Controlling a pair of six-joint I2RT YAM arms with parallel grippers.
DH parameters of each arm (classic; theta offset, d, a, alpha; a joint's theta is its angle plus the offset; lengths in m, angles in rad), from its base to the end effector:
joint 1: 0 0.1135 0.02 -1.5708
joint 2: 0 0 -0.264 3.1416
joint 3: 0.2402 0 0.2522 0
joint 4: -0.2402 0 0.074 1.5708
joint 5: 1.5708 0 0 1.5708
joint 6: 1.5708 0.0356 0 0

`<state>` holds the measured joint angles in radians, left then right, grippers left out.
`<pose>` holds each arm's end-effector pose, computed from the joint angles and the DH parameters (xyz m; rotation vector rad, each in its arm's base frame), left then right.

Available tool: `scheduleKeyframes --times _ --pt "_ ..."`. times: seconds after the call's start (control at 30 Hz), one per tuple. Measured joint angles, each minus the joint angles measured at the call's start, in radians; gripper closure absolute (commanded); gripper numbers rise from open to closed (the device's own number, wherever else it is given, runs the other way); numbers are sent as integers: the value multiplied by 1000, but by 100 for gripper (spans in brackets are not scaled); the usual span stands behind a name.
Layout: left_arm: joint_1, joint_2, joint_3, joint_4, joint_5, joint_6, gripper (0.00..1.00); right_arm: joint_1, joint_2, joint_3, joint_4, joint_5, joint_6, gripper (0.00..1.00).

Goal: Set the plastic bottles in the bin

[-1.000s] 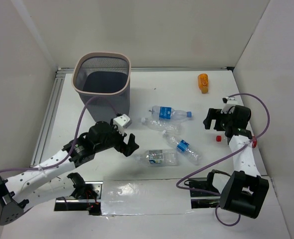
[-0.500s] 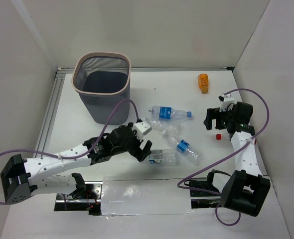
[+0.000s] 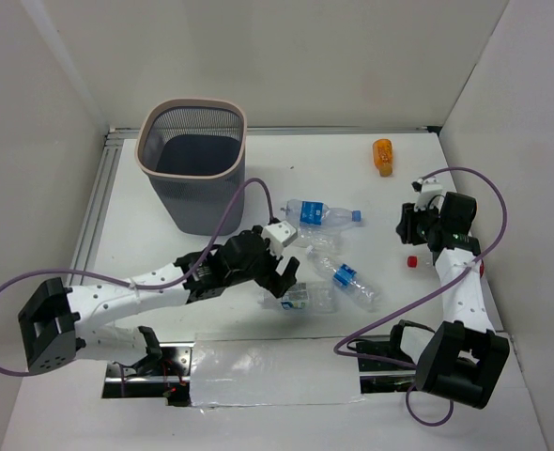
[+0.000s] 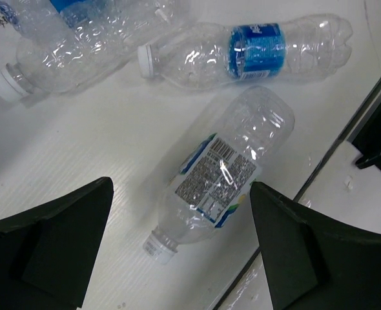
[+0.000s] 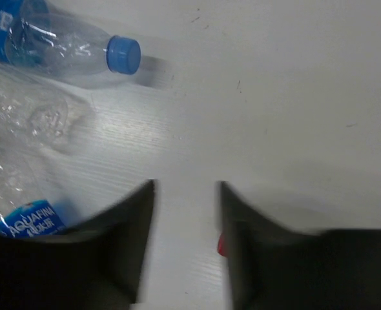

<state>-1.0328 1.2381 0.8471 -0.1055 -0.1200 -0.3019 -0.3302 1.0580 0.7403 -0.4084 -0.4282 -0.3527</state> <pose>0.1468 -0.2376 0.2730 0.6923 2.0230 -0.6868 0.2143 -0.0578 0.2534 -0.2409 2.2089 0.1203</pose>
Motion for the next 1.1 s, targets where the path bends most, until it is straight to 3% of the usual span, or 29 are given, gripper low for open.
scheduleKeyframes --times 0.03,0.07,0.17,0.23,0.27,0.47,0.63,1.1 --pt "0 14 13 2 -4 -7 2 0 0 0 -1 -2 0 94" --pt "0 26 24 2 -8 -14 4 0 0 0 -3 -4 4 93" --pt "0 68 50 3 -16 -24 13 0 0 0 -7 -13 15 36" --pt "0 96 64 2 -5 -17 12 0 3 5 -15 -29 -1 5" --pt "0 108 69 1 15 -8 10 0 7 11 -27 -44 -11 0" --pt "-24 195 125 -57 227 151 10 0 20 32 -72 -146 -94 0" --pt "-58 277 148 -98 313 249 9 0 20 32 -94 -203 -137 0" --pt "-109 507 193 -49 15 311 10 0 20 45 -132 -224 -190 0"
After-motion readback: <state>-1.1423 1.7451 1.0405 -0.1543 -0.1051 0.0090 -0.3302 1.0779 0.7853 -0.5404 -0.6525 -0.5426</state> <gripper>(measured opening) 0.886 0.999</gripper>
